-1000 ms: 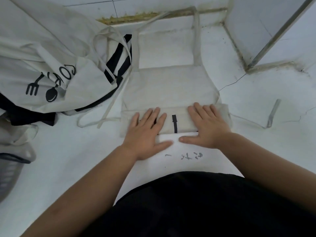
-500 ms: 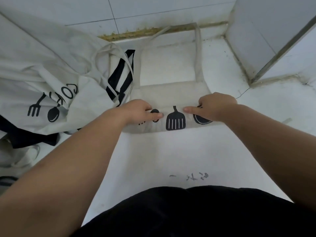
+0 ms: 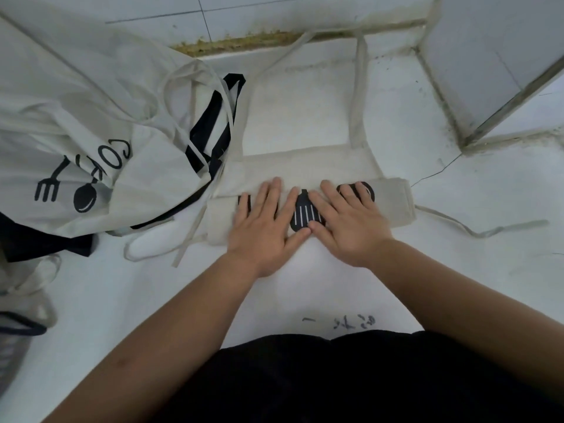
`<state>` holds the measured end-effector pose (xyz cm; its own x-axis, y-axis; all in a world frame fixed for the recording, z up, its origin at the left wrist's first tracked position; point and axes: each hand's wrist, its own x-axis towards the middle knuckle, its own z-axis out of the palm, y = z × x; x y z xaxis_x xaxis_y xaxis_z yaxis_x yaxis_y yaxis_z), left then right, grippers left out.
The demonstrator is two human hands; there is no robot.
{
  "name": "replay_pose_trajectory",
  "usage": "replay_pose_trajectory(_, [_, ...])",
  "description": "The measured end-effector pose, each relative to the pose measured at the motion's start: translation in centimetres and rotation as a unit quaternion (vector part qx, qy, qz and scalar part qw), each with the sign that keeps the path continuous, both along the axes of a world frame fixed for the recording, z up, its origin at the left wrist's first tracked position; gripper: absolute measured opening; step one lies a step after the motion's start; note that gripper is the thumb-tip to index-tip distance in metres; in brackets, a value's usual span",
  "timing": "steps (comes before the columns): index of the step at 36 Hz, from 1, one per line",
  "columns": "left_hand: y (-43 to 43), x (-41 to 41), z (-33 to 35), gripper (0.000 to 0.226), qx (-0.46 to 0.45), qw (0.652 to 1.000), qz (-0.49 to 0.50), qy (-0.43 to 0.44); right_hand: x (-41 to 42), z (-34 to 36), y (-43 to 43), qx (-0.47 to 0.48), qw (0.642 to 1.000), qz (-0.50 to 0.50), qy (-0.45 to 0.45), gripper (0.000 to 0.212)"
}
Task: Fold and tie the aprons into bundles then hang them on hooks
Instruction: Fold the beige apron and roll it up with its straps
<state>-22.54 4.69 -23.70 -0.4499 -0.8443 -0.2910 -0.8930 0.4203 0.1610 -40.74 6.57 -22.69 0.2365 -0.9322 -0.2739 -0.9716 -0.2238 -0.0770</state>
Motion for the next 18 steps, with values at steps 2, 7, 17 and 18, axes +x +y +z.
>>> replay_pose_trajectory(2, [-0.1, 1.0, -0.1, 0.082, -0.002, 1.000, -0.004, -0.014, -0.8, -0.2, -0.3, 0.005, 1.000, -0.018, -0.002, 0.090])
replay_pose_trajectory(7, [0.0, 3.5, 0.2, 0.086, -0.002, 0.999, 0.034, -0.012, -2.6, 0.0, -0.8, 0.014, 0.998, -0.060, 0.023, 0.102])
replay_pose_trajectory(17, [-2.3, 3.2, 3.4, 0.096, 0.045, 0.999, 0.013, 0.014, -3.8, 3.0, -2.2, 0.032, 0.999, -0.003, -0.001, 0.088])
replay_pose_trajectory(18, [-3.0, 3.2, 3.8, 0.086, 0.063, 0.998, 0.011, 0.014, -3.8, 3.8, -2.7, 0.041, 0.999, -0.014, -0.023, 0.078])
